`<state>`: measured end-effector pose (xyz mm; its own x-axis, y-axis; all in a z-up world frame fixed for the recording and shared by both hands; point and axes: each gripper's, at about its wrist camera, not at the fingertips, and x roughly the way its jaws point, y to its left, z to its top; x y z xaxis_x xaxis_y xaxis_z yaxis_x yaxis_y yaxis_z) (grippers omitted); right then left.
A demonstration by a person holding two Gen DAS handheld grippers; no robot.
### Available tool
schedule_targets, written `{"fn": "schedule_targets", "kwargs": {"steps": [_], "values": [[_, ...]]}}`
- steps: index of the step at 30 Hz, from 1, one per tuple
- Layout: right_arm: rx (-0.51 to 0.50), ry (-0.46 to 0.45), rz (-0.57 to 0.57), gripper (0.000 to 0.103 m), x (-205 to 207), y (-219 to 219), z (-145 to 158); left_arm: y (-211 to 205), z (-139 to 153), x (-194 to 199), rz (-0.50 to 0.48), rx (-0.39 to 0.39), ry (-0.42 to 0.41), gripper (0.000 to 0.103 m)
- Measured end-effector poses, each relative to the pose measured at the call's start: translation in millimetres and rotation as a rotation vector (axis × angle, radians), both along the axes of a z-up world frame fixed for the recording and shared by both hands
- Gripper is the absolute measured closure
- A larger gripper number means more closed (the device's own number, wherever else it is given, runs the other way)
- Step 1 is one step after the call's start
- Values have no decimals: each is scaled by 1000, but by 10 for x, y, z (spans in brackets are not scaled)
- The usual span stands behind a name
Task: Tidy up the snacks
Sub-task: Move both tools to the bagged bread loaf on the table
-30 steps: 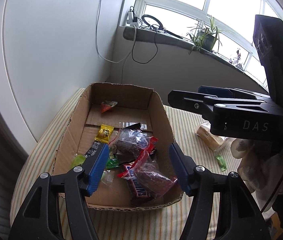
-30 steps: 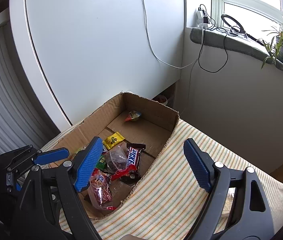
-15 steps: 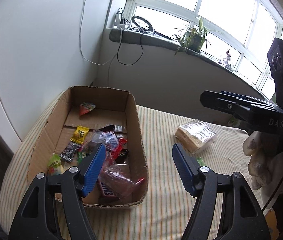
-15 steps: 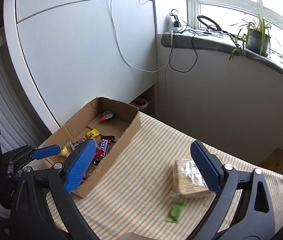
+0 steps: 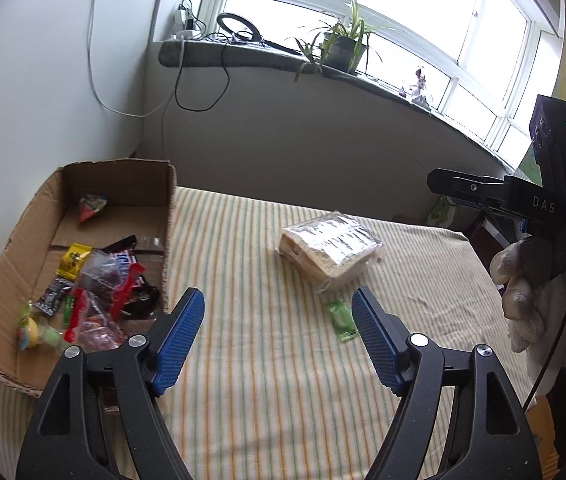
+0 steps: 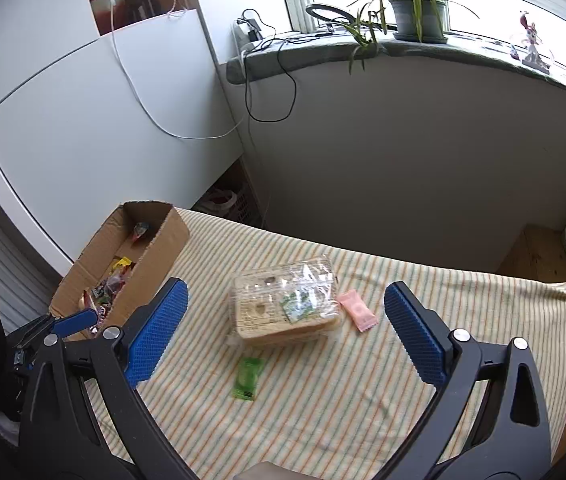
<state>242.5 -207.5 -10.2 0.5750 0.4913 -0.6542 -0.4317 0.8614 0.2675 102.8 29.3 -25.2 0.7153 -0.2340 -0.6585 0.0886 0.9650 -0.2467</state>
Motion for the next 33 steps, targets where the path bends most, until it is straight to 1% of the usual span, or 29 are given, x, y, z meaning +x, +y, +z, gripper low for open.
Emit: {"fn": "schedule_targets", "kwargs": {"steps": [4,9,18,22,25,27,31,33], "values": [[29,47,-8,2,122,-142,-147,-175,-63,86,-20,-3,19,27],[57,103,19,2,265,-155,-315,-328,-161,213,-38,-20,50,27],[80,201,103,3,538,86,-594,-431,-315,567,-27,-103,108,27],[74,241,107,3,662,203,-721,-443,-400,735,-17,-137,135,27],[82,280,113,7,731,253,-818,-429,-469,841,-16,-168,160,27],[84,304,119,14,768,296,-888,-429,-517,893,-13,-179,174,27],[81,333,119,15,793,350,-967,-431,-580,956,-18,-197,193,27],[83,344,117,17,806,357,-997,-441,-604,977,-23,-197,199,29]]}}
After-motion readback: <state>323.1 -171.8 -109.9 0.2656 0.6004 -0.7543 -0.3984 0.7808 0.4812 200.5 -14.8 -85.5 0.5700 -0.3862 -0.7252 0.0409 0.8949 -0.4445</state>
